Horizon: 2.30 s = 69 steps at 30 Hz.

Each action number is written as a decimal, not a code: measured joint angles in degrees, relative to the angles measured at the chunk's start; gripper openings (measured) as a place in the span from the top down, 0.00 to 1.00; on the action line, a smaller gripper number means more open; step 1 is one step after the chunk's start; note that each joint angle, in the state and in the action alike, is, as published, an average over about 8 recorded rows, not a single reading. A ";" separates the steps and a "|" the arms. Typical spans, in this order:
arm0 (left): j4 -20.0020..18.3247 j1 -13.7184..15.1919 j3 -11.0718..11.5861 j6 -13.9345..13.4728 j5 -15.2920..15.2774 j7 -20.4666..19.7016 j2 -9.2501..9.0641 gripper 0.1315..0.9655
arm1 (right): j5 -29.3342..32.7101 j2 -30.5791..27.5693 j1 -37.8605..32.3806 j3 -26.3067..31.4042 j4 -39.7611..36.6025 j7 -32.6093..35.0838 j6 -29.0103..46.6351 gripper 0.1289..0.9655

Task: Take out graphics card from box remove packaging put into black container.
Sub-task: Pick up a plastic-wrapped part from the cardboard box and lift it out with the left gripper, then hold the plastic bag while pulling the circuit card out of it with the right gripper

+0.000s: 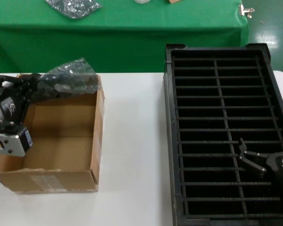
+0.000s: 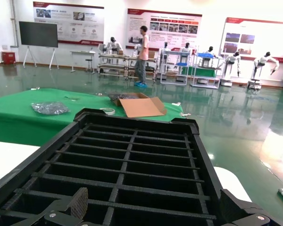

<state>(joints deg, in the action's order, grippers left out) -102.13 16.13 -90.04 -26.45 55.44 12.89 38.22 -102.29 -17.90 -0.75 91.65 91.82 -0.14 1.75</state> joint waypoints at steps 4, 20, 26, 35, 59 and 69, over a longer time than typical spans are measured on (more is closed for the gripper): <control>-4.90 -2.89 1.45 -1.00 -0.72 -0.90 -0.21 0.99 | 0.00 0.00 0.00 0.00 0.00 0.00 0.00 0.00; -13.86 -8.64 -2.46 -2.60 -2.64 1.79 -2.92 0.99 | 0.00 0.00 0.00 0.00 0.00 0.00 0.00 0.00; -14.58 -9.24 -3.77 -2.65 -3.13 2.91 -3.75 0.99 | 0.00 0.00 0.00 0.00 0.00 0.00 0.00 0.00; -14.65 -9.30 -3.92 -2.67 -3.22 3.06 -3.87 0.99 | 0.00 0.00 0.00 0.00 0.00 0.00 0.00 0.00; -14.65 -9.30 -3.92 -2.67 -3.22 3.06 -3.87 0.99 | -19.16 -5.12 -15.66 29.58 4.58 13.37 -16.70 0.01; -14.65 -9.30 -3.92 -2.67 -3.22 3.06 -3.87 0.99 | -31.18 -12.94 -24.28 41.50 4.36 18.09 -18.25 0.09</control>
<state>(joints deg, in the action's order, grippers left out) -116.78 6.84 -93.96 -29.12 52.22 15.96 34.35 -133.47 -30.84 -25.03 133.15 96.18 17.95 -16.50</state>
